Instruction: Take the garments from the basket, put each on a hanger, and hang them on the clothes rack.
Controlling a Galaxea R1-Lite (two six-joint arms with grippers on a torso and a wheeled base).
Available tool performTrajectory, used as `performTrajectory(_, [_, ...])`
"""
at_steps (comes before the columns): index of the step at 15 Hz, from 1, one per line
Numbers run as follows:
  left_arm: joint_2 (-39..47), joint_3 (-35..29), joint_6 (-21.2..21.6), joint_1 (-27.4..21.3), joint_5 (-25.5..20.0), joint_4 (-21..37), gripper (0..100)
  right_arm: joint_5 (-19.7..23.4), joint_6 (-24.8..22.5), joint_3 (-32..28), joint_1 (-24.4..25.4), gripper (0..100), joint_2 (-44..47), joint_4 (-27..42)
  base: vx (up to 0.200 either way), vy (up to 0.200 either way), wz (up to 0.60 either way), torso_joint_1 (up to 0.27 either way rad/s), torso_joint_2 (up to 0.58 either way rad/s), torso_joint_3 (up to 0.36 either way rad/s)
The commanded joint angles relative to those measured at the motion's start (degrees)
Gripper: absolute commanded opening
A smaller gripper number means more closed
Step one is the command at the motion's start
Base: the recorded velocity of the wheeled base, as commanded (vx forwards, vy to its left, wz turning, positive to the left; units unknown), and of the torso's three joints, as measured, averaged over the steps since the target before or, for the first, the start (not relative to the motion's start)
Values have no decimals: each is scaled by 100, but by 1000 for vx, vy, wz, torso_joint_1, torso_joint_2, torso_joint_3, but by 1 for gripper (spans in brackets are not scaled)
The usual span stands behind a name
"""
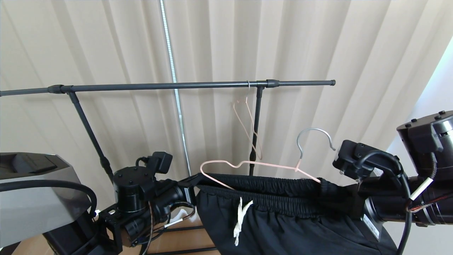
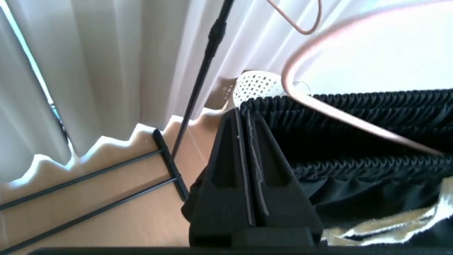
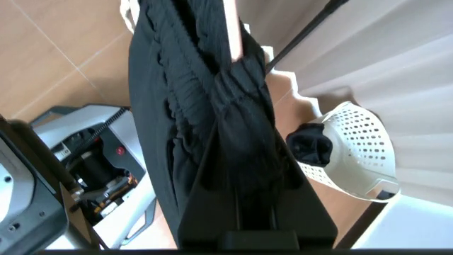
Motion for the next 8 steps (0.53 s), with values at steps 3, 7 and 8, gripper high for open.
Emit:
performTrajectory(3, [-95, -17, -1, 86, 7, -6, 0, -9, -234, 298, -7, 0, -76, 28, 0, 0, 0, 0, 0, 0])
performTrajectory(7, [-358, 1, 8, 77, 7, 11, 0, -44, -595, 438, -16, 0, -23, 54, 0, 0, 0, 0, 0, 0])
performTrajectory(8, [-429, 19, 8, 77, 7, 11, 0, -71, -595, 447, -16, 0, 3, 54, 0, 0, 0, 0, 0, 0])
